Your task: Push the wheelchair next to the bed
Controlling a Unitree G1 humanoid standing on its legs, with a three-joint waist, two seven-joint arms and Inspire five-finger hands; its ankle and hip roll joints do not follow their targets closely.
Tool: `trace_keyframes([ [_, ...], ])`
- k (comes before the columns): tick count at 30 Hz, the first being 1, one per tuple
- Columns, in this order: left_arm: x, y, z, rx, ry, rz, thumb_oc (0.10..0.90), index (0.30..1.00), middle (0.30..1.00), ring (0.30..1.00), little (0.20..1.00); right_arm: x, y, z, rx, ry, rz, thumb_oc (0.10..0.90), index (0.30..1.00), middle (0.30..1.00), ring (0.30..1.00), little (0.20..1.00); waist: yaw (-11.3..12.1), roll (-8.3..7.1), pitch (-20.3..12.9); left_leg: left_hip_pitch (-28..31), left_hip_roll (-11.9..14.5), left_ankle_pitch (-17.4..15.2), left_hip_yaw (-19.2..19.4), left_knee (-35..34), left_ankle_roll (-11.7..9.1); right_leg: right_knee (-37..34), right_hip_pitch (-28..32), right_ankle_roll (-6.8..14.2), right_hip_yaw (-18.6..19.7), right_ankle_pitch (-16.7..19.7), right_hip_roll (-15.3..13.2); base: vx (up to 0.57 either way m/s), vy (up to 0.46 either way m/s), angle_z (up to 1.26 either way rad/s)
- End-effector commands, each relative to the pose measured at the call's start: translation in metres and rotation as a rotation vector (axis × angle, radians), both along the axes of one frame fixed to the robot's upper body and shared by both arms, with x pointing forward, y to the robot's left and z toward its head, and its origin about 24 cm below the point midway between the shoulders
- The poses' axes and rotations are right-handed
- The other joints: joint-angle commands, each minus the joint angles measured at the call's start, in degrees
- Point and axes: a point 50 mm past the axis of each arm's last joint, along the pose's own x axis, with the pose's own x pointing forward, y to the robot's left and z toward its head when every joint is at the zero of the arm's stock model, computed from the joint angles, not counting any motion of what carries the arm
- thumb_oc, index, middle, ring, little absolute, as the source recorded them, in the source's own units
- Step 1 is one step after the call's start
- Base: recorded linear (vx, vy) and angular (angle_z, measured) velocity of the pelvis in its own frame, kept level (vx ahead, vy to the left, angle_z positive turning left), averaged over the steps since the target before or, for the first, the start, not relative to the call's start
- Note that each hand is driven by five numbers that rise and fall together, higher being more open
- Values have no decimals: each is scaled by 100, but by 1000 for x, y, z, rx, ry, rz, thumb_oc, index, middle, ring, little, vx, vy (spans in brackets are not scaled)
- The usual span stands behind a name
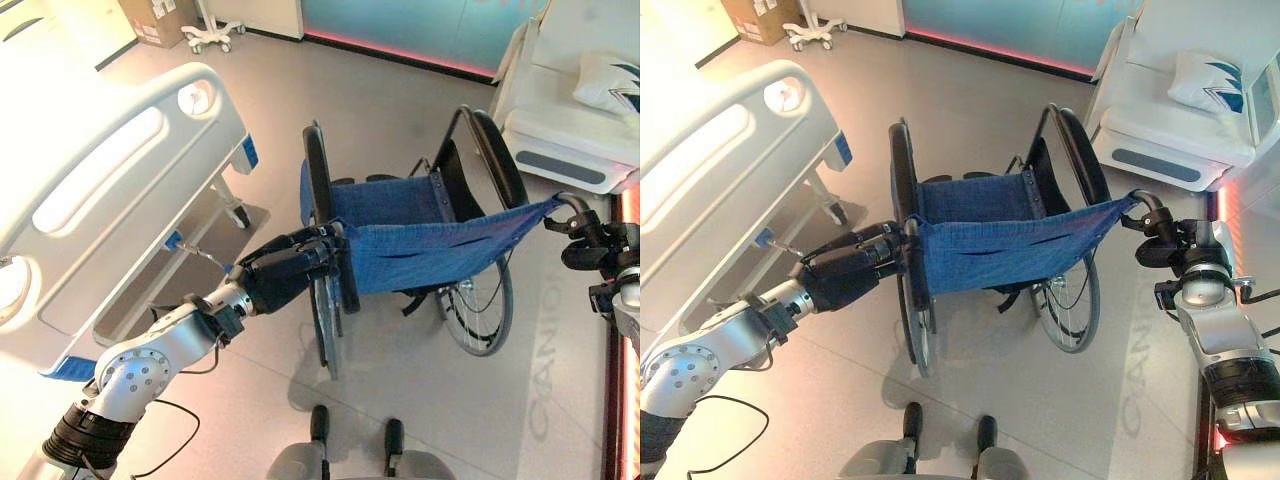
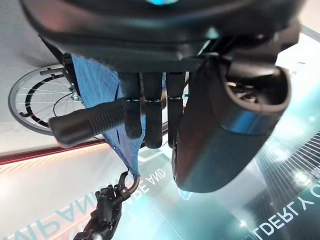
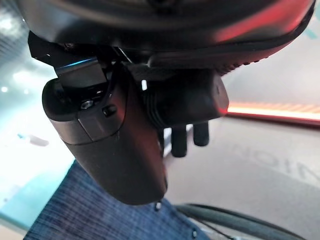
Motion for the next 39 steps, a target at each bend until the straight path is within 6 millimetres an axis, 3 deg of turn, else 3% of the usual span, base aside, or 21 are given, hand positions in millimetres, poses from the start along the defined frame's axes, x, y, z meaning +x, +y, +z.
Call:
trace_keyframes([
  [1, 10, -20, 41, -103, -187, -82, 400, 300, 300, 300, 300, 12, -5, 61, -167, -163, 26, 400, 300, 300, 300, 300, 126, -16, -217, 93, 212, -287, -240, 20, -201, 15, -75, -66, -14, 205, -77, 0, 0, 0],
  [2, 10, -18, 39, -85, -183, -73, 433, 349, 349, 349, 349, 12, -5, 61, -165, -163, 25, 400, 300, 300, 300, 300, 126, -13, -210, 86, 212, -284, -233, 20, -203, 15, -81, -65, -20, 208, -78, 0, 0, 0],
  [3, 11, -17, 38, -72, -179, -67, 540, 509, 509, 509, 509, 11, -6, 61, -163, -162, 24, 400, 300, 300, 300, 300, 125, -9, -206, 83, 212, -283, -232, 20, -205, 15, -85, -65, -24, 209, -79, 0, 0, 0],
  [4, 11, -14, 36, -50, -162, -53, 770, 855, 855, 855, 855, 10, -7, 61, -161, -161, 23, 400, 300, 300, 300, 300, 123, 0, -201, 76, 210, -281, -226, 20, -207, 15, -92, -64, -30, 209, -80, 0, 0, 0],
  [5, 12, -12, 33, -34, -145, -40, 800, 900, 900, 900, 900, 9, -8, 61, -160, -159, 22, 400, 300, 300, 300, 300, 120, 8, -194, 70, 208, -276, -226, 20, -209, 15, -97, -63, -31, 214, -80, 0, 0, 0],
  [13, 21, 44, 22, 286, -134, 243, 800, 900, 900, 900, 900, 2, -16, 64, -152, -175, 11, 400, 300, 300, 300, 300, 165, 84, -136, 42, 188, -238, -218, 20, -227, 15, -104, -56, -92, 220, -84, -13, 0, 0],
  [14, 23, 60, 22, 339, -128, 305, 800, 900, 900, 900, 900, 1, -20, 67, -150, -178, 7, 400, 300, 300, 300, 300, 180, 92, -136, 35, 184, -236, -231, 20, -231, 15, -106, -55, -114, 215, -84, 0, 0, 0],
  [16, 24, 73, 23, 373, -131, 357, 800, 900, 900, 900, 900, 0, -21, 68, -151, -181, 6, 400, 300, 300, 300, 300, 186, 103, -129, 34, 185, -233, -233, 20, -235, 15, -104, -55, -128, 210, -85, 0, 0, 0],
  [17, 24, 90, 26, 404, -129, 419, 800, 900, 900, 900, 900, -1, -22, 68, -151, -184, 7, 400, 300, 300, 300, 300, 187, 113, -122, 32, 180, -230, -234, 20, -237, 15, -104, -54, -141, 208, -86, 0, 0, 0],
  [21, 25, 111, 31, 421, -123, 487, 800, 900, 900, 900, 900, -3, -24, 69, -152, -192, 9, 400, 300, 300, 300, 300, 181, 125, -107, 3, 177, -228, -222, 20, -244, 15, -131, -57, -167, 203, -87, -6, 3, 3],
  [26, 27, 102, 32, 302, -86, 364, 800, 900, 900, 900, 900, -2, -23, 70, -148, -203, 22, 400, 300, 300, 300, 300, 152, 129, -54, -29, 177, -218, -226, 20, -249, 15, -169, -65, -156, 214, -81, -9, 4, 4],
  [33, 24, 54, 32, 172, -72, 159, 800, 900, 900, 900, 900, 0, -15, 68, -142, -220, 41, 400, 300, 300, 300, 300, 113, 128, 47, -42, 164, -223, -216, 20, -232, 15, -198, -81, -113, 244, -63, -2, 0, 0],
  [39, 23, 28, 29, 123, -36, 44, 800, 900, 900, 900, 900, 5, -10, 68, -142, -225, 47, 400, 300, 300, 300, 300, 67, 127, 102, -54, 160, -222, -164, 20, -224, 15, -229, -83, -80, 273, -57, -2, 1, -1],
])
